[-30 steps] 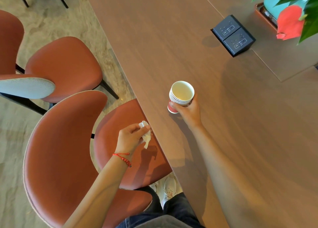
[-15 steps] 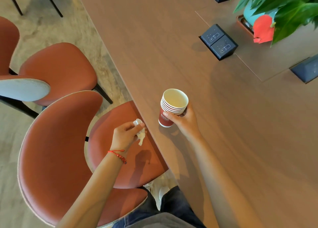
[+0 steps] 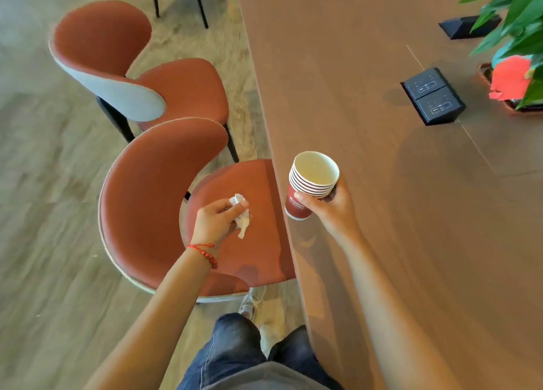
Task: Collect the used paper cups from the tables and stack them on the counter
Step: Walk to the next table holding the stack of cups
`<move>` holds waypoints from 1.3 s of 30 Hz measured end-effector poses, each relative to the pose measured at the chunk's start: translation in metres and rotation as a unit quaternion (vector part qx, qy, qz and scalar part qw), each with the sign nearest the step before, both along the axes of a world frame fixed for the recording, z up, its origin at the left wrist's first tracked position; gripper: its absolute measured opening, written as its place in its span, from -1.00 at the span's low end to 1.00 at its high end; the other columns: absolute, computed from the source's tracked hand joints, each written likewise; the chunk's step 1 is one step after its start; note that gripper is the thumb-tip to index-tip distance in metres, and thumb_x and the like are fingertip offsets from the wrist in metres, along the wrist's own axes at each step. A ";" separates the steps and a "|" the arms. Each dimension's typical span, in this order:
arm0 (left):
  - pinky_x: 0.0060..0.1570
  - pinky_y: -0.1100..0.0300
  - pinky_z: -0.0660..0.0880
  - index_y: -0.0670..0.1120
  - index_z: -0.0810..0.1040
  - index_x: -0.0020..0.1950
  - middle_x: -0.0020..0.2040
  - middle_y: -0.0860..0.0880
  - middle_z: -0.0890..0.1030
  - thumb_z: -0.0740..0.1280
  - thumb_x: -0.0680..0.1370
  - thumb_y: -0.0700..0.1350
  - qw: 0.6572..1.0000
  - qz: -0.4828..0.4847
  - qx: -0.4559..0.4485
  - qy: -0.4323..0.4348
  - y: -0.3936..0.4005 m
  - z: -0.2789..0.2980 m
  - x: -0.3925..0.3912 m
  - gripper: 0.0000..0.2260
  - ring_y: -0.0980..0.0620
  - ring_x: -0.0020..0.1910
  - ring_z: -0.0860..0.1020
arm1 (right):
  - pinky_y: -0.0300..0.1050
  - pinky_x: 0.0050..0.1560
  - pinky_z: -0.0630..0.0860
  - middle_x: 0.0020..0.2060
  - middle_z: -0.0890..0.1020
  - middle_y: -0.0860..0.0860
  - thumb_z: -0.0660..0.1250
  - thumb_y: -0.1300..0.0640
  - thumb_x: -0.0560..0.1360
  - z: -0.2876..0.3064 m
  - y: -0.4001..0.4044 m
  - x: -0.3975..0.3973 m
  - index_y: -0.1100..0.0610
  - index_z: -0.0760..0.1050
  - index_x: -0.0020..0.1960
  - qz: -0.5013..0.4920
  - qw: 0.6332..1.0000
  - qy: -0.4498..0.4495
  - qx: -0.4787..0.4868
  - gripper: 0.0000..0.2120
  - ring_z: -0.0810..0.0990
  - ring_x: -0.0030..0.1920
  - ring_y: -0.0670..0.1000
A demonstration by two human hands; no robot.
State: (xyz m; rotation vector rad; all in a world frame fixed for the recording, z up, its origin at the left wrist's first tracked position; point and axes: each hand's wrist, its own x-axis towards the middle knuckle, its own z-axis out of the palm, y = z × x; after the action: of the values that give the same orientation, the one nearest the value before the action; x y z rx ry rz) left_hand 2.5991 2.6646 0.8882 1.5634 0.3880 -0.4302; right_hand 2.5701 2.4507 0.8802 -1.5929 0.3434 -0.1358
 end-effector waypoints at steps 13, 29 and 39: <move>-0.35 0.26 0.50 -0.27 0.59 -0.16 -0.19 -0.21 0.57 0.43 0.44 -0.16 0.963 0.268 -0.005 -0.008 0.124 0.025 -0.101 -0.84 0.04 -0.33 0.54 | -0.37 -0.05 0.50 0.04 0.62 -0.19 0.58 -0.01 0.17 0.024 0.134 -0.003 -0.09 0.44 0.20 0.266 0.964 -0.011 -0.025 -0.36 0.58 0.08 -0.19; -0.33 0.29 0.50 -0.23 0.57 -0.23 -0.27 -0.15 0.58 0.40 0.46 -0.21 0.831 0.552 -0.019 -0.060 0.328 0.040 -0.263 -0.89 -0.03 -0.29 0.56 | -0.44 -0.10 0.48 -0.01 0.56 -0.15 0.54 0.31 0.29 0.049 0.418 -0.075 0.14 0.39 0.26 0.565 0.824 -0.025 -0.025 -0.39 0.56 -0.09 -0.34; -0.42 0.34 0.49 -0.25 0.56 -0.25 -0.34 -0.12 0.58 0.40 0.45 -0.26 0.721 0.686 -0.010 -0.092 0.444 0.046 -0.384 -0.90 0.11 -0.45 0.57 | -0.20 0.03 0.54 0.02 0.61 0.00 0.53 0.35 0.28 0.047 0.592 -0.165 0.00 0.40 0.16 0.704 0.710 0.001 0.012 -0.43 0.58 0.02 -0.04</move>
State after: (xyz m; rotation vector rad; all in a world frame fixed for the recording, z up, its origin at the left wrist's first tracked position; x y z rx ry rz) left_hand 2.2153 3.1083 0.9339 0.8986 1.2256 0.8809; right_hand 2.4047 3.0427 0.9274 -1.4393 -0.9290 1.0502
